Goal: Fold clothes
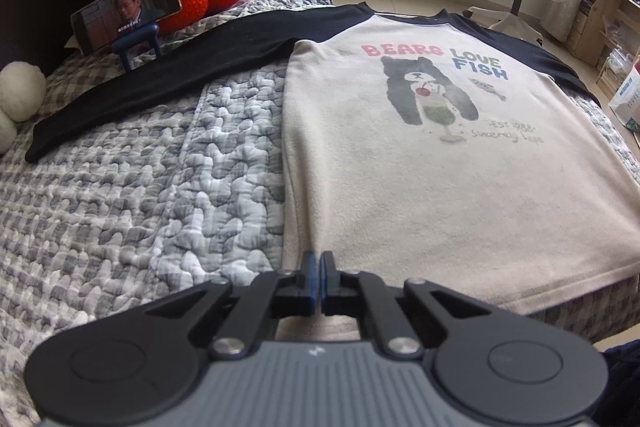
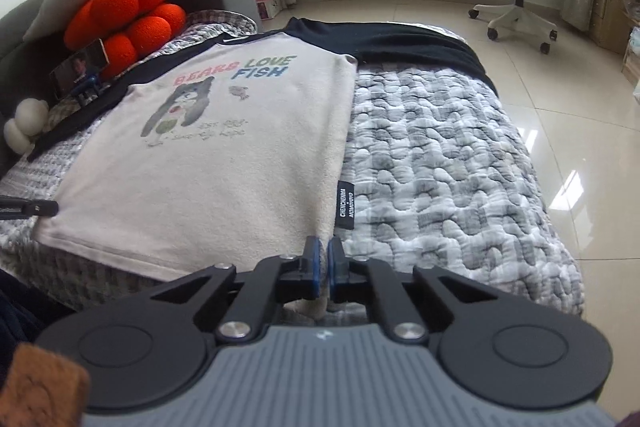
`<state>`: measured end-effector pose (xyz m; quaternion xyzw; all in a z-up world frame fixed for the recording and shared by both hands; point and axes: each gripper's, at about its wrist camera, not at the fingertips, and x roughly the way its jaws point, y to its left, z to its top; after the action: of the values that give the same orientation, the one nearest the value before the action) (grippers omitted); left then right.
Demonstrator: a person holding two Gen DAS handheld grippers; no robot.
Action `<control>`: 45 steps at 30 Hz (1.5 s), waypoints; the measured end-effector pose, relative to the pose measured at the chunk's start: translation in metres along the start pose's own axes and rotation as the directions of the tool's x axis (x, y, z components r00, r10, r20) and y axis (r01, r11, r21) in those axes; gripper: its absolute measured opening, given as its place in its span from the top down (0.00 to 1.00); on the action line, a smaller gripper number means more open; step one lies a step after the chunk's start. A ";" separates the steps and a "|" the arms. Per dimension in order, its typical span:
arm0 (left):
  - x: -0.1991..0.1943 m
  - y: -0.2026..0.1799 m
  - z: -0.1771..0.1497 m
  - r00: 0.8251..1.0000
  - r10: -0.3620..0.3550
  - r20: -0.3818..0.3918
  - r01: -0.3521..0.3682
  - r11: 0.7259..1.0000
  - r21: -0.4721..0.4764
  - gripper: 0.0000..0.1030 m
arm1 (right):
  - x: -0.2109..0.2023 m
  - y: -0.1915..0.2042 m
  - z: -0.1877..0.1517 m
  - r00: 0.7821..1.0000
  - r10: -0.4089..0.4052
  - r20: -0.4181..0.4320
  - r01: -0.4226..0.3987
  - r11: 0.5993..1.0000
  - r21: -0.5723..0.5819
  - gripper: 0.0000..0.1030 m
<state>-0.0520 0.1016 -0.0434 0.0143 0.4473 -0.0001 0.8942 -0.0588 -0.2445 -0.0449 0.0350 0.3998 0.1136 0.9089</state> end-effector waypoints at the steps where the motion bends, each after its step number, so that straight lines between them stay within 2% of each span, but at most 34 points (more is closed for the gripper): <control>1: 0.000 -0.001 0.000 1.000 0.005 0.000 -0.005 1.000 0.007 0.98 | 0.003 0.000 0.000 1.000 -0.005 -0.008 0.005 1.000 -0.002 0.94; 6: 0.008 -0.005 0.000 0.999 0.041 -0.017 -0.040 0.999 0.035 0.97 | 0.017 0.005 0.000 0.998 -0.034 -0.050 0.033 0.999 -0.032 0.93; 9: 0.013 -0.008 0.001 0.998 0.054 -0.026 -0.053 0.997 0.050 0.93 | 0.019 0.008 0.002 0.998 -0.048 -0.049 0.046 0.998 -0.047 0.87; 16: 0.010 -0.006 0.007 0.999 0.051 -0.007 -0.051 0.999 0.001 0.91 | 0.013 0.006 0.003 1.000 -0.010 -0.023 0.009 1.000 -0.019 0.86; 20: 0.009 -0.006 0.007 0.998 0.057 0.010 -0.057 0.998 -0.001 0.78 | 0.020 0.012 0.000 0.999 -0.003 -0.053 0.002 0.999 -0.032 0.84; 21: 0.009 -0.007 0.006 0.998 0.059 0.009 -0.059 0.998 0.004 0.81 | 0.021 0.013 0.000 0.998 -0.009 -0.055 0.007 0.999 -0.041 0.84; 23: 0.011 -0.008 0.004 0.998 0.064 -0.003 -0.063 0.998 0.016 0.97 | 0.022 0.016 -0.001 0.998 -0.019 -0.055 0.016 0.998 -0.058 0.86; 24: 0.011 -0.008 0.004 0.998 0.064 -0.002 -0.064 0.998 0.018 0.98 | 0.021 0.016 -0.002 0.998 -0.029 -0.053 0.026 0.998 -0.061 0.89; 25: 0.011 -0.007 0.004 0.998 0.064 0.000 -0.064 0.998 0.017 0.98 | 0.020 0.016 -0.002 0.998 -0.039 -0.050 0.036 0.997 -0.066 0.96; 26: 0.010 -0.007 0.004 0.998 0.064 0.001 -0.064 0.998 0.014 0.98 | 0.019 0.016 -0.002 0.998 -0.043 -0.044 0.040 0.997 -0.071 0.97; 32: 0.008 -0.011 0.002 0.996 0.093 0.012 -0.094 0.995 0.043 0.98 | 0.007 0.018 -0.001 0.999 -0.039 -0.008 0.039 0.996 -0.085 0.98; 36: 0.010 -0.013 0.002 0.995 0.103 0.011 -0.104 0.994 0.045 0.98 | 0.015 0.022 -0.005 0.996 -0.074 -0.041 0.068 0.991 -0.118 0.98; 42: 0.010 -0.013 0.002 0.995 0.104 0.007 -0.104 0.994 0.046 0.98 | 0.014 0.020 -0.003 0.997 -0.069 -0.038 0.065 0.992 -0.108 0.97; 45: 0.010 -0.013 0.002 0.994 0.108 0.006 -0.108 0.993 0.047 0.97 | 0.017 0.020 -0.003 0.996 -0.069 -0.048 0.064 0.993 -0.101 0.87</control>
<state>-0.0445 0.0881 -0.0506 0.0595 0.4443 0.0378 0.8931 -0.0533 -0.2211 -0.0556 -0.0268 0.4177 0.1038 0.9022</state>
